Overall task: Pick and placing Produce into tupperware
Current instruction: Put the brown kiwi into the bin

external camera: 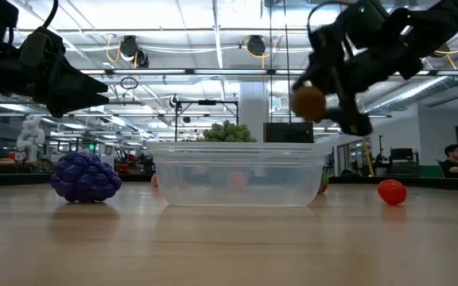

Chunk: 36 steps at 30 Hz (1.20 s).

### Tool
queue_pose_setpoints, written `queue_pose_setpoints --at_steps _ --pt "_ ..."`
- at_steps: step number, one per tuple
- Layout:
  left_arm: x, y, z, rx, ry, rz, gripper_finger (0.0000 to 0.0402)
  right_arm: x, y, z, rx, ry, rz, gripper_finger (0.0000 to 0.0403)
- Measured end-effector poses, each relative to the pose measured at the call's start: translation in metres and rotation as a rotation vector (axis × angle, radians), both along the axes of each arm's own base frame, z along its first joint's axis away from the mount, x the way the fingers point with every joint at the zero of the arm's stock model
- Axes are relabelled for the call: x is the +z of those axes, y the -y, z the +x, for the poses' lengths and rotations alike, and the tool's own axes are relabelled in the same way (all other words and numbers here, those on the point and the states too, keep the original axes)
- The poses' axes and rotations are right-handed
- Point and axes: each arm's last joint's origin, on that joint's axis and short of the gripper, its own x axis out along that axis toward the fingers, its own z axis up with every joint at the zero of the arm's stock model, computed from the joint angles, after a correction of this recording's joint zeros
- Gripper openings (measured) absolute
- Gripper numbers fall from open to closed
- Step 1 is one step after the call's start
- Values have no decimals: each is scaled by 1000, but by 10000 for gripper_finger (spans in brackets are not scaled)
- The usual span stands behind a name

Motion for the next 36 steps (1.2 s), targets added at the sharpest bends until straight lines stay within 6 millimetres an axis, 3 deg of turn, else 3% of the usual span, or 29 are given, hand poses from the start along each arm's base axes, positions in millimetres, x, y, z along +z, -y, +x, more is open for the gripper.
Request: queue_pose_setpoints --at_steps 8,28,36 --pt "0 -1 0 27 8 2 230 25 -6 9 61 298 -221 251" --pt "1 -1 0 29 17 -6 230 26 -6 10 83 322 -294 251" --pt "1 -1 0 29 18 -6 230 42 -7 11 129 515 -431 251"
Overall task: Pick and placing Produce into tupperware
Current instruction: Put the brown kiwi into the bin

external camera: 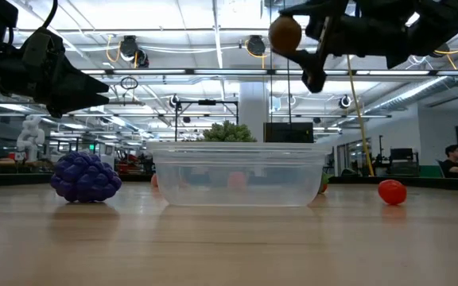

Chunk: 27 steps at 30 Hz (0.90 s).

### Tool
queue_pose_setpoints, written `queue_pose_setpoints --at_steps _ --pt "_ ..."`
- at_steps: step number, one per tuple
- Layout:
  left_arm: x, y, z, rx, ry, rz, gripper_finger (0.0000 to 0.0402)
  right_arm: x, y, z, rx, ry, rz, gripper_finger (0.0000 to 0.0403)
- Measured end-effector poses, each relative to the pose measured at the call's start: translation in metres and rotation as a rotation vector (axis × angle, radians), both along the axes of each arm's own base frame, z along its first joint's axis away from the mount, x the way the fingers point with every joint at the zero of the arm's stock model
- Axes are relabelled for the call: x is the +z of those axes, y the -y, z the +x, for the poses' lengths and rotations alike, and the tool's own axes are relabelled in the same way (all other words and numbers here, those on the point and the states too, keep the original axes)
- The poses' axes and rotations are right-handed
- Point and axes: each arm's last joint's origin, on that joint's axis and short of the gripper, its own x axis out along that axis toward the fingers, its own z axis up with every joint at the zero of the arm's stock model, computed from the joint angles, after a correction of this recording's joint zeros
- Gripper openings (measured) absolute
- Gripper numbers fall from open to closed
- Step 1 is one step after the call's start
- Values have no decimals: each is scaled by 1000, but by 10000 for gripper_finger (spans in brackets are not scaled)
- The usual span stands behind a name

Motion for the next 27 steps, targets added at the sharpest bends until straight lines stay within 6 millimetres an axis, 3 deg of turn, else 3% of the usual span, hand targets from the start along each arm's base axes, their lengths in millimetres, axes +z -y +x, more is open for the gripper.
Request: queue_pose_setpoints --at_steps 4,7,20,23,27 --pt "0 0 0 9 1 2 230 5 -1 3 45 -14 -19 251" --pt "0 -1 0 27 2 3 230 21 0 11 69 -36 -82 251" --pt "1 -1 0 28 9 6 230 137 -24 38 28 -477 -548 251" --pt "2 -1 0 31 20 6 230 148 -29 50 35 -534 -596 251" --pt "4 -1 0 32 36 2 230 138 -31 69 79 -694 -611 251"
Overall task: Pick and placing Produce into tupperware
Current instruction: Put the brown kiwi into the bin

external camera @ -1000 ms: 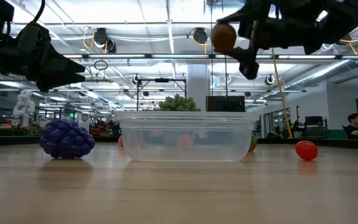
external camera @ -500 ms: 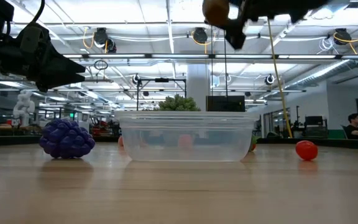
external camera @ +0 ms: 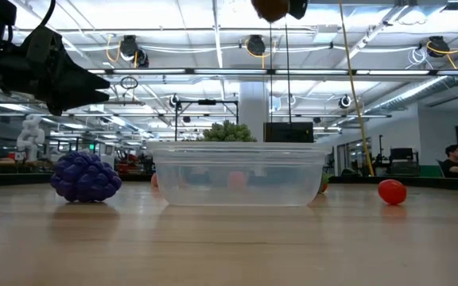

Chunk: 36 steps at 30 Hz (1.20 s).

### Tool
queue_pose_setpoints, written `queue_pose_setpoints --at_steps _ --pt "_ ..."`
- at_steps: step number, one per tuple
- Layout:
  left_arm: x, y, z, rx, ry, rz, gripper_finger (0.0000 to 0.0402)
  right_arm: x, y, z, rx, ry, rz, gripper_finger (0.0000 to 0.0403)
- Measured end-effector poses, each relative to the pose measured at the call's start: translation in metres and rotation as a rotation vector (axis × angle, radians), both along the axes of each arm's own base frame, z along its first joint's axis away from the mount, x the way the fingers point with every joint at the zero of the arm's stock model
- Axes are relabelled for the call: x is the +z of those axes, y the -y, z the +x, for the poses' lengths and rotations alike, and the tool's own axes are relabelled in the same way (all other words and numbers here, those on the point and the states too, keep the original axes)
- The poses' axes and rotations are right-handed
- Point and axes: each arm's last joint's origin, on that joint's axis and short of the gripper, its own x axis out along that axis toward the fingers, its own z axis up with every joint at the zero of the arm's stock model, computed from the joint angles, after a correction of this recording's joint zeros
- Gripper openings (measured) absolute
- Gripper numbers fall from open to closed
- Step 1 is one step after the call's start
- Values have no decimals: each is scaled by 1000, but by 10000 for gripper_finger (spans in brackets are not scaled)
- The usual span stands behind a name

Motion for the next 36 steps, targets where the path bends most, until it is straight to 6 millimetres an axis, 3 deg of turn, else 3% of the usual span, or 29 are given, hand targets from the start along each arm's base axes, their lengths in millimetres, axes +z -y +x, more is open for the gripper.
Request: queue_pose_setpoints --at_steps 10,17,21,30,36 --pt "-1 0 0 0 -7 1 230 -57 -1 45 -26 -320 26 251" --pt "-1 0 0 0 -13 3 230 -92 -18 61 -40 -451 54 251" --pt "-1 0 0 1 -14 5 230 -100 -34 66 -28 -453 63 251" --pt "-1 -1 0 18 -20 20 230 -96 -67 70 -3 -370 100 251" --pt "-1 -1 0 18 -24 21 230 -111 -84 74 -7 -413 113 251"
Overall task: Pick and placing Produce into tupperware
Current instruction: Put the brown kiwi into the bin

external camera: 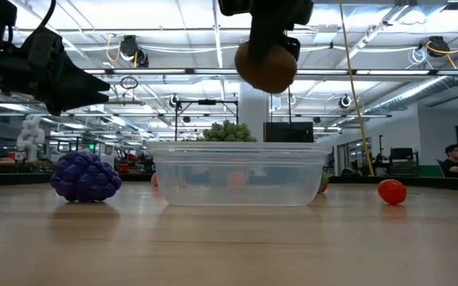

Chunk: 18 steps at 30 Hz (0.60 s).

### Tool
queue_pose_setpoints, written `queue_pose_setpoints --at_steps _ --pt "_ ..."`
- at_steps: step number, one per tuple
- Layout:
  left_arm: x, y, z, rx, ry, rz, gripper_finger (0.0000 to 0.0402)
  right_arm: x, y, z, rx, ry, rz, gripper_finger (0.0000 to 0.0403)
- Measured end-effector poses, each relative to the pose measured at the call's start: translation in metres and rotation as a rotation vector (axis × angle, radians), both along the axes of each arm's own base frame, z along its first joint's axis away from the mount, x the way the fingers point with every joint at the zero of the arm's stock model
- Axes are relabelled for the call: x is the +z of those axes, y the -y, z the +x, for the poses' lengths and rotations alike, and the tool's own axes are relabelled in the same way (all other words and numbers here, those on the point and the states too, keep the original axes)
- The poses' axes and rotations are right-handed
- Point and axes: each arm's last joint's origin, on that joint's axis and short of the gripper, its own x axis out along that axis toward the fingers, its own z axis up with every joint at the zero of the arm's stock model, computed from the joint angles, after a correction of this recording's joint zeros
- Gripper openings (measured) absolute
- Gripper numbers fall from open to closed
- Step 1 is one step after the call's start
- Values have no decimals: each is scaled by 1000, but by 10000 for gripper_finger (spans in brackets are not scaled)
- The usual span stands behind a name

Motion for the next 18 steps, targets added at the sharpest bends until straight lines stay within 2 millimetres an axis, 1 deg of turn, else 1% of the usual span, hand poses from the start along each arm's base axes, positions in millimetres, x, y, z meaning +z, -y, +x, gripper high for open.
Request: queue_pose_setpoints --at_steps 4,8,18 --pt "-1 0 0 0 -9 1 230 -19 -7 6 10 -51 -10 251" --pt "-2 0 1 0 -22 1 230 -31 -7 10 26 -75 -21 251" --pt "-5 0 3 0 -57 3 230 -31 -2 14 37 -53 -29 251"
